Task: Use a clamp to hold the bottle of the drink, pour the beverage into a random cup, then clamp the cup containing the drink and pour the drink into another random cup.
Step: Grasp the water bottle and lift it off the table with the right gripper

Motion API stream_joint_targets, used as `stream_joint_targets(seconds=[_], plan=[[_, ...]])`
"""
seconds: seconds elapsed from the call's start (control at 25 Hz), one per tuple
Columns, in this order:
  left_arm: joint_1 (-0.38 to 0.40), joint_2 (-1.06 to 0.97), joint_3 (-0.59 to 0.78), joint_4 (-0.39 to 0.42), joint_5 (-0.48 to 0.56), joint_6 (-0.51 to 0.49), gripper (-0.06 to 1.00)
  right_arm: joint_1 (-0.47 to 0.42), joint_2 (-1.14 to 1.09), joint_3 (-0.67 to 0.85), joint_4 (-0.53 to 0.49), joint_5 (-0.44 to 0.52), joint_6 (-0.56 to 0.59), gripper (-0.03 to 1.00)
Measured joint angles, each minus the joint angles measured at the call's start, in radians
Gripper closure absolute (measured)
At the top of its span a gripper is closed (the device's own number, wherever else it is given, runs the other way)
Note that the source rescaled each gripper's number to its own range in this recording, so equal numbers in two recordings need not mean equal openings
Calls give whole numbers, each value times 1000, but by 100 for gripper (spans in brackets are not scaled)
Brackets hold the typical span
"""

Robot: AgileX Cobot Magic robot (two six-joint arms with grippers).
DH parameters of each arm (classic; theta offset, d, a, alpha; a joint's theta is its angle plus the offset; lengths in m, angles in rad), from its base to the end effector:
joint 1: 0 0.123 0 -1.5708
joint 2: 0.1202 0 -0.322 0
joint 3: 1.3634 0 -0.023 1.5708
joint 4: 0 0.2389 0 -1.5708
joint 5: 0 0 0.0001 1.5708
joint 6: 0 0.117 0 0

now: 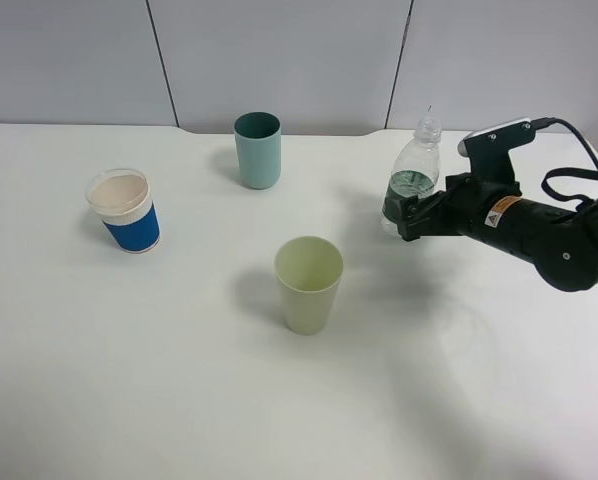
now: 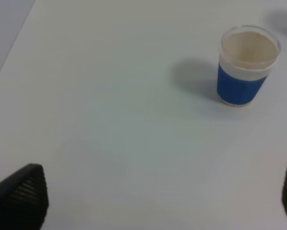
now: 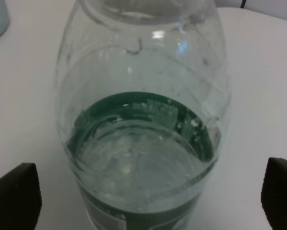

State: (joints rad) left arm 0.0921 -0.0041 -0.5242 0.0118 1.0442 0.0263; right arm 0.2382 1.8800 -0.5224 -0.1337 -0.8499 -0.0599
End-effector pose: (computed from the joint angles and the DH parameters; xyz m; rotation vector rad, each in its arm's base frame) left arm -0.0317 -0.0017 0.2683 -0.0664 1.9995 0.0900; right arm 0.3206 0.0899 0.1463 -0.4469 1.9463 0.1578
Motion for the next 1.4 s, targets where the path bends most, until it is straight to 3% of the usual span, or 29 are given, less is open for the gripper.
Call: stream_joint_targets(seconds=[0.36,0.72,0.8,0.88,1.0,1.04,1.4], plan=[[0,0,0,0,0,0,-3,0,84,-5,1,-177,0,17],[0,0,0,0,0,0,-3,0,155,-89,-1,-181,0,25],[0,0,0,0,0,0,-3,0,158,-90,-1,-182,1,34],[0,0,0,0,0,0,-3,0,163,-90,-1,-177,9,49],[0,0,0,0,0,0,-3,0,168,-90,-6,-154,39,91],[0,0,0,0,0,0,-3,0,168,-92,-6,-148,51,97],[0,0,0,0,0,0,-3,0,144,-92,-28,-100,66,97]])
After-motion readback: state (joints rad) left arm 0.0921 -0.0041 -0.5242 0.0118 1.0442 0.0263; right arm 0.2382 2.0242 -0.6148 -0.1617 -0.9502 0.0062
